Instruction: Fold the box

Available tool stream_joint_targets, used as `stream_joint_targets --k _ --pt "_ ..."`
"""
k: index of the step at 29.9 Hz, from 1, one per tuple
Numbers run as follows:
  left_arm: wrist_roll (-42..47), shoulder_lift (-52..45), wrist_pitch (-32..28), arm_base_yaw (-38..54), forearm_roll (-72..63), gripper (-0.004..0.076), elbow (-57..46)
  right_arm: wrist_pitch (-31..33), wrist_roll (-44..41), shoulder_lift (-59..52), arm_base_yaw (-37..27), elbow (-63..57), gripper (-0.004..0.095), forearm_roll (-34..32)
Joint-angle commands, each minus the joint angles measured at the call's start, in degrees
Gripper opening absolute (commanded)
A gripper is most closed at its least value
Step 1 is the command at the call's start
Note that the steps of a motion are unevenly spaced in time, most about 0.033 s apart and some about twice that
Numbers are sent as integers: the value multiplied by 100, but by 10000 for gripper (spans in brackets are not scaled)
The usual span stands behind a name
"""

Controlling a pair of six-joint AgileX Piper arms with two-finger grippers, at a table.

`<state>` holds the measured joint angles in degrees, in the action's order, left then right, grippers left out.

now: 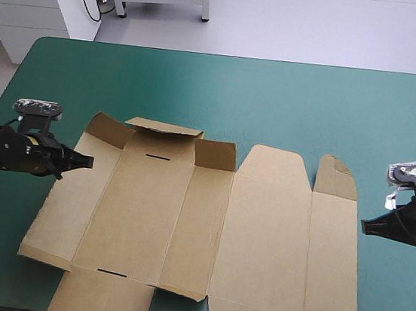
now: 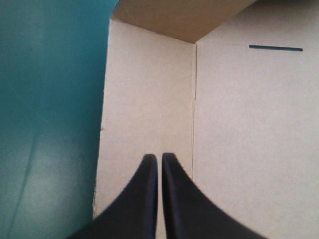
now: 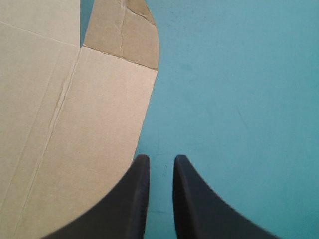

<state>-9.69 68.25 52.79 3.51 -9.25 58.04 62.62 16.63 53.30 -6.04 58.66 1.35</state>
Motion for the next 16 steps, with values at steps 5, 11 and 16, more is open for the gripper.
stream_joint_targets --k 5,11,16 --pt "-1715 274 988 1828 -1792 15 189 -306 -9 -4 -42 128 142 205" --pt "-1897 289 989 2191 -1648 15 177 -318 -9 -4 -42 128 141 205" --pt "-1909 299 980 2191 -1432 15 177 -340 -9 -4 -42 128 142 245"
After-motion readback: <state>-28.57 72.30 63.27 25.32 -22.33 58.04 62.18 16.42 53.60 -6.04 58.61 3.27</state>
